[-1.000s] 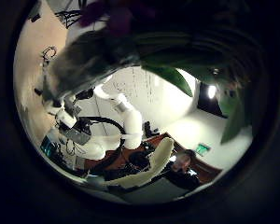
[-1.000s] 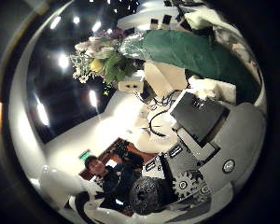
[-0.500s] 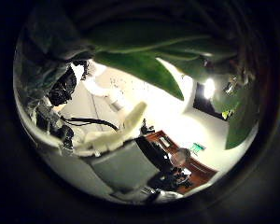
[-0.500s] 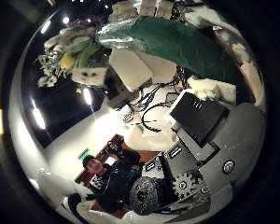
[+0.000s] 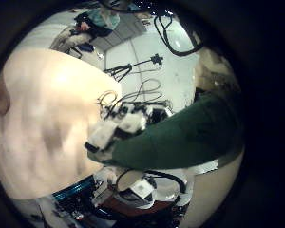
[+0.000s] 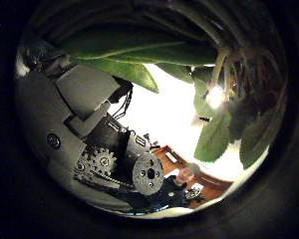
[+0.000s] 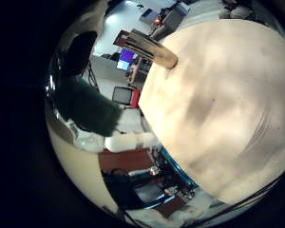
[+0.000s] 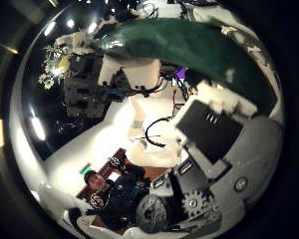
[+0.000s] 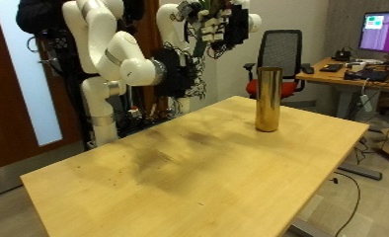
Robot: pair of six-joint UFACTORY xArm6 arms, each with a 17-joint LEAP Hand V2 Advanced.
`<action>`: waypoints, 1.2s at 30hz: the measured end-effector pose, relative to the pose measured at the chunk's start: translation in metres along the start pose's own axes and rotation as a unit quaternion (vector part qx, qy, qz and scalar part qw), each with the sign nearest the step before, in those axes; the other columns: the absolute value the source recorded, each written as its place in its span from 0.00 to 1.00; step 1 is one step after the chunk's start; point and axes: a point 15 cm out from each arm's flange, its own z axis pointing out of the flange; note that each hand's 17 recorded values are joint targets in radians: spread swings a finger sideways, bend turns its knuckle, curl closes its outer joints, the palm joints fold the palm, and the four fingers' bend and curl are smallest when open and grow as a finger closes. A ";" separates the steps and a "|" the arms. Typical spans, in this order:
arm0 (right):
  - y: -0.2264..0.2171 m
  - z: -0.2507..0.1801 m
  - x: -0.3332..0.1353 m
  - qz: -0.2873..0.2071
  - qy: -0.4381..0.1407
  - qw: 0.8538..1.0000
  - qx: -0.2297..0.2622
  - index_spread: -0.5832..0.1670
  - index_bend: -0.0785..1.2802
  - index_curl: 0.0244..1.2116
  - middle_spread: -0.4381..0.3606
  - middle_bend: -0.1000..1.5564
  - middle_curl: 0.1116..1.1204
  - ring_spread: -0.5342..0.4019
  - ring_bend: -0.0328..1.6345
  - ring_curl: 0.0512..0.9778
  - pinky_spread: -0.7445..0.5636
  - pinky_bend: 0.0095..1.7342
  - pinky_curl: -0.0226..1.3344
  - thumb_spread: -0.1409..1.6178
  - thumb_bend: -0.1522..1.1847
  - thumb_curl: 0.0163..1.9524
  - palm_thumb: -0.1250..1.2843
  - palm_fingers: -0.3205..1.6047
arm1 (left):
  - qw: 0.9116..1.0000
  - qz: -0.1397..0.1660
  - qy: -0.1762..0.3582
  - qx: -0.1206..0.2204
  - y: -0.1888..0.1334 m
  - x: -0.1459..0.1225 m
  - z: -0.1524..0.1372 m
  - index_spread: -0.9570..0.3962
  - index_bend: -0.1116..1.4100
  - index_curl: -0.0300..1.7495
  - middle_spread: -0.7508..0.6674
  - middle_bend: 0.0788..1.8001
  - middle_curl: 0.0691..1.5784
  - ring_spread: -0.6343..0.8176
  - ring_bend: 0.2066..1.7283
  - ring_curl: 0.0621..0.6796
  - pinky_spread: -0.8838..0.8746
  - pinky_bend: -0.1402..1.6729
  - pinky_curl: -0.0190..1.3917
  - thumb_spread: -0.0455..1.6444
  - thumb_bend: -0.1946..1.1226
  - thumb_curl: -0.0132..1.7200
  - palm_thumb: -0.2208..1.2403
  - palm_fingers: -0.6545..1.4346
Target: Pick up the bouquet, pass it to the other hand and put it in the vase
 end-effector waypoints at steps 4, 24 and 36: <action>-0.001 -0.012 0.007 0.009 0.002 1.000 0.016 0.39 0.29 0.56 0.39 0.51 0.46 0.37 0.67 0.50 0.28 0.49 0.65 0.59 0.09 0.31 0.69 0.14 | 1.000 0.019 -0.008 0.006 -0.003 0.010 -0.005 0.26 0.50 0.35 0.15 0.56 0.60 0.15 0.81 0.76 0.17 0.74 0.42 0.23 0.13 0.41 0.93 0.81; -0.020 -0.012 0.023 0.064 -0.079 0.990 0.102 0.40 0.16 0.18 0.69 0.16 0.17 0.75 0.24 0.19 0.78 0.21 0.31 0.62 0.10 0.25 0.70 0.13 | 0.980 0.129 -0.089 0.121 -0.015 0.080 -0.090 0.14 0.36 0.67 0.15 0.59 0.65 0.15 0.84 0.81 0.19 0.75 0.46 0.15 0.13 0.50 0.93 0.79; -0.021 -0.021 0.033 0.071 -0.068 0.988 0.120 0.39 0.17 0.18 0.70 0.16 0.14 0.75 0.22 0.21 0.78 0.21 0.28 0.62 0.10 0.25 0.71 0.14 | 0.961 0.158 -0.126 0.188 -0.017 0.107 -0.150 0.14 0.26 0.81 0.15 0.56 0.66 0.15 0.82 0.80 0.18 0.73 0.46 0.14 0.13 0.52 0.93 0.81</action>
